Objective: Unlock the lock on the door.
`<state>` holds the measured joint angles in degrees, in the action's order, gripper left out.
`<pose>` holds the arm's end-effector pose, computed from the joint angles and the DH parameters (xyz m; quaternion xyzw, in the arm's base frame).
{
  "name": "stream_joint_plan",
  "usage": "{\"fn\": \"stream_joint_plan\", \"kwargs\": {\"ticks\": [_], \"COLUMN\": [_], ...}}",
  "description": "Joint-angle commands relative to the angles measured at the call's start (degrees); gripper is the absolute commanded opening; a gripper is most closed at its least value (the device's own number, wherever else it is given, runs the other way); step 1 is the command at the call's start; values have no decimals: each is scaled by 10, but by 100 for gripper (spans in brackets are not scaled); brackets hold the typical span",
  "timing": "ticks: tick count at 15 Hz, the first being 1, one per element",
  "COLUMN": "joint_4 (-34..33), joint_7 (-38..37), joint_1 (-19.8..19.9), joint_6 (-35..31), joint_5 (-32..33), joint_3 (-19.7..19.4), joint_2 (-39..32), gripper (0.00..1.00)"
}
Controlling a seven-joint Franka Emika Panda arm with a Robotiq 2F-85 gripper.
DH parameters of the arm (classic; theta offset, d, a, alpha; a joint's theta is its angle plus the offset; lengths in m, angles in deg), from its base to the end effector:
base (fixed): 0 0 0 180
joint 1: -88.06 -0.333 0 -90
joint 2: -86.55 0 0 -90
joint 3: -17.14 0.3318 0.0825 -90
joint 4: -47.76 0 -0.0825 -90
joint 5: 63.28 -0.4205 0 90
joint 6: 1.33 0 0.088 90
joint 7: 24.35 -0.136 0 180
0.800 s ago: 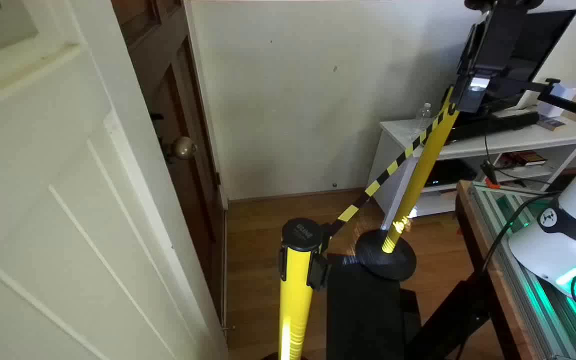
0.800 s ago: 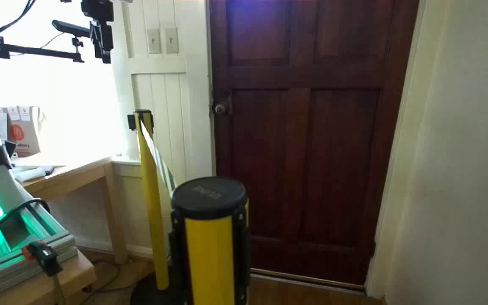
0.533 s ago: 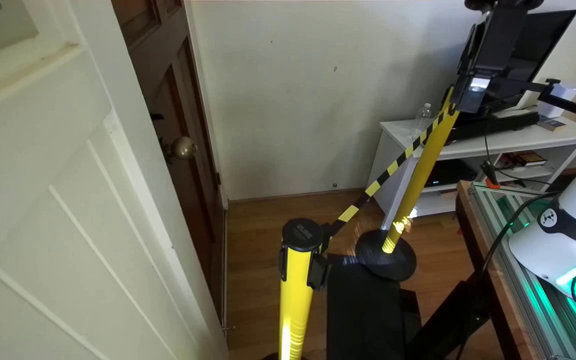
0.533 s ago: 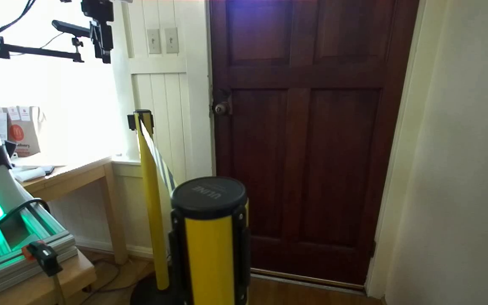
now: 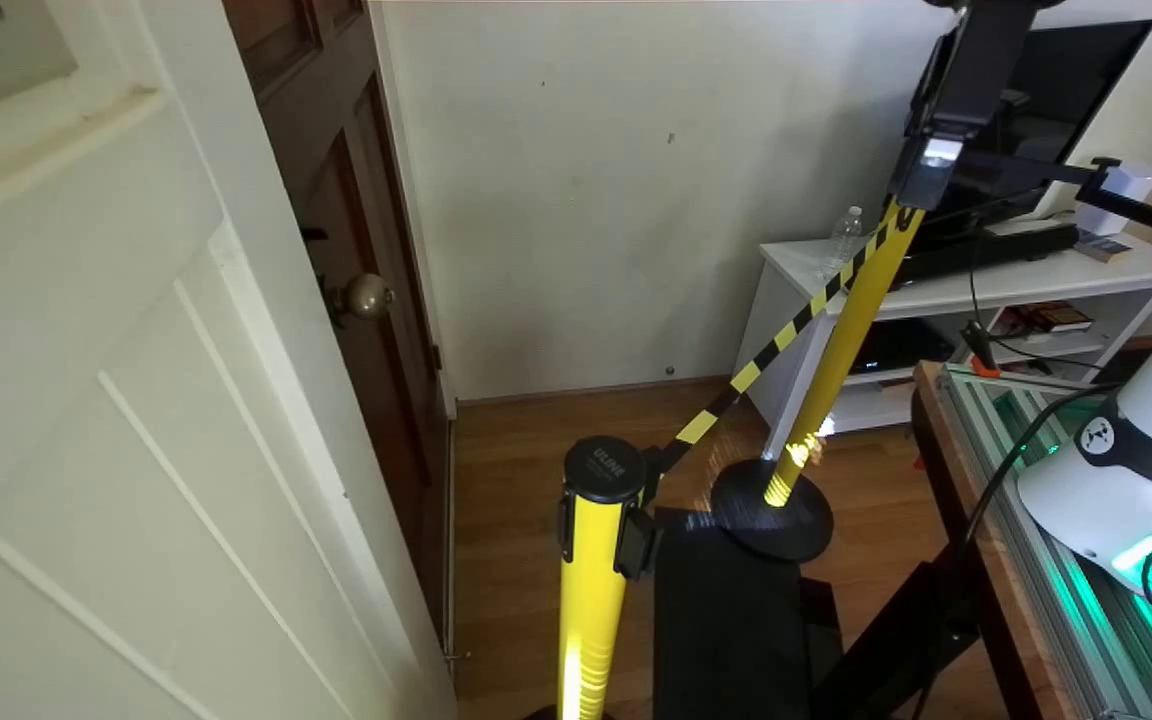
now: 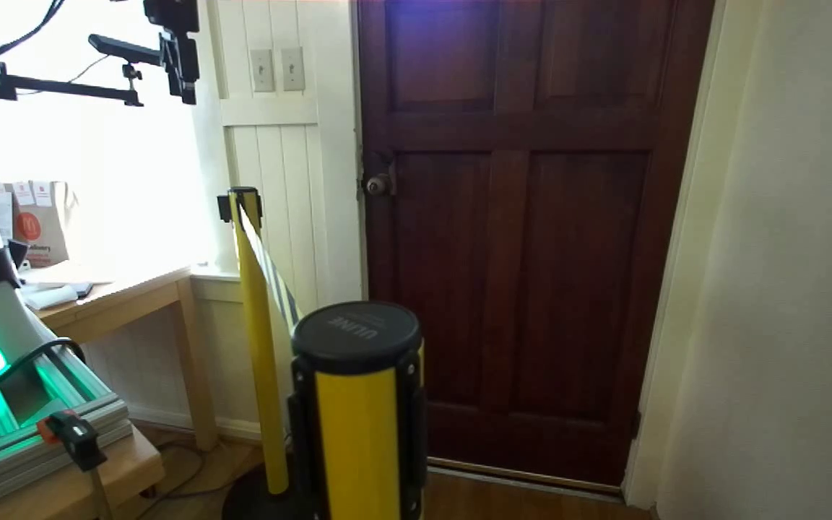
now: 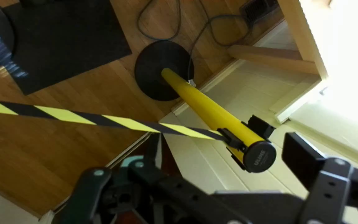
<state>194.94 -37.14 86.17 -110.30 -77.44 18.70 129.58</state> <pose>0.3597 0.0463 0.4833 -0.9860 0.1191 -0.0266 0.1137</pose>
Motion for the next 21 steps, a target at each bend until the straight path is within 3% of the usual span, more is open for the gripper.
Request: {"fn": "stream_joint_plan", "kwargs": {"ticks": [1, 7, 11, 12, 14, 18, 21], "joint_4": [-97, -292, -366, -316, -341, -360, -390], "joint_7": [-10, -56, -155, -110, -142, -147, -165], "joint_1": [38, 89, 94, 69, 65, 63, 47], "joint_6": [-20, -65, -134, -112, -132, -135, -148], "joint_5": [44, 244, 423, 358, 403, 411, 439], "joint_3": [17, 70, 97, 66, 68, 66, 68], "joint_2": [-82, -246, -365, -298, -347, -366, -434], "gripper": [100, 100, 100, 100, 100, 100, 100]}}
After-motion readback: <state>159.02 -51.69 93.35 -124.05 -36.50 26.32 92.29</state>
